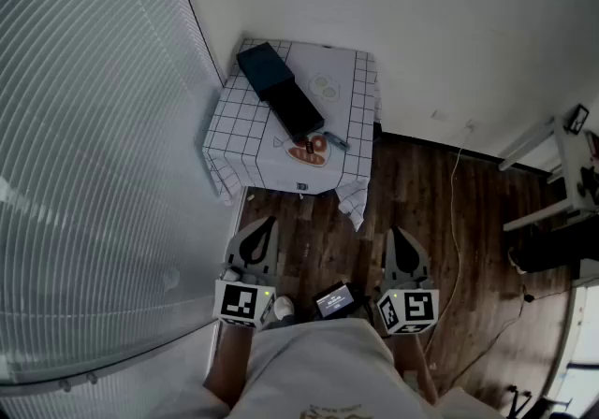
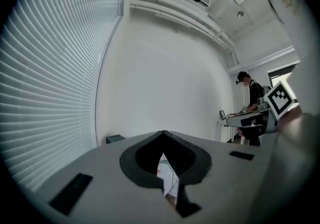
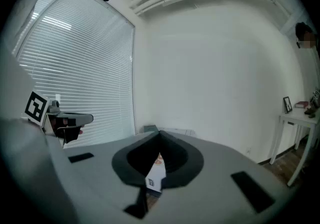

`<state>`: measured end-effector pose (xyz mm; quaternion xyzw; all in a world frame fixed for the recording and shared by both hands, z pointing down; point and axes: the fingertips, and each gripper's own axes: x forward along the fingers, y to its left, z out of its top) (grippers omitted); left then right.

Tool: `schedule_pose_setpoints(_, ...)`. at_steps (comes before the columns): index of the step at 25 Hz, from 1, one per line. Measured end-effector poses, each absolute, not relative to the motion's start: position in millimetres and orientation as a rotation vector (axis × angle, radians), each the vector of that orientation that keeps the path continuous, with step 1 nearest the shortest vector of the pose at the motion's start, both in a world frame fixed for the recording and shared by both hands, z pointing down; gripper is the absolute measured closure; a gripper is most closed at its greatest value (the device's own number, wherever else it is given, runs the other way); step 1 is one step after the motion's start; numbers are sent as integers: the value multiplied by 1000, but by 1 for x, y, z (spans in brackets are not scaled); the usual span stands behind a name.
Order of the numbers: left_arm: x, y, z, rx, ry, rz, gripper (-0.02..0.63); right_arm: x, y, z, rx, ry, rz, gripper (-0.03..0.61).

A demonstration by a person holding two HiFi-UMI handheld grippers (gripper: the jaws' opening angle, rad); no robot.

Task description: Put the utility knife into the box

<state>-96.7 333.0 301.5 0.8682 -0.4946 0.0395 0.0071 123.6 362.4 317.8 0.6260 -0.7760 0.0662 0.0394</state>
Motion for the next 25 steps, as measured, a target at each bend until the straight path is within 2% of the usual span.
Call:
schedule_pose_setpoints(11,-95,358,289,2741,-1481,47,607,94,378,310,1918,-2421,177,572)
schedule_pose_setpoints(19,-82,354,292,2735,-1511,75,607,113,380,302,1893,-2564,232,572)
schedule_pose_setpoints(25,-71,357,295,2690,-1576,78,607,126,373,310,1768,-2550,140,572)
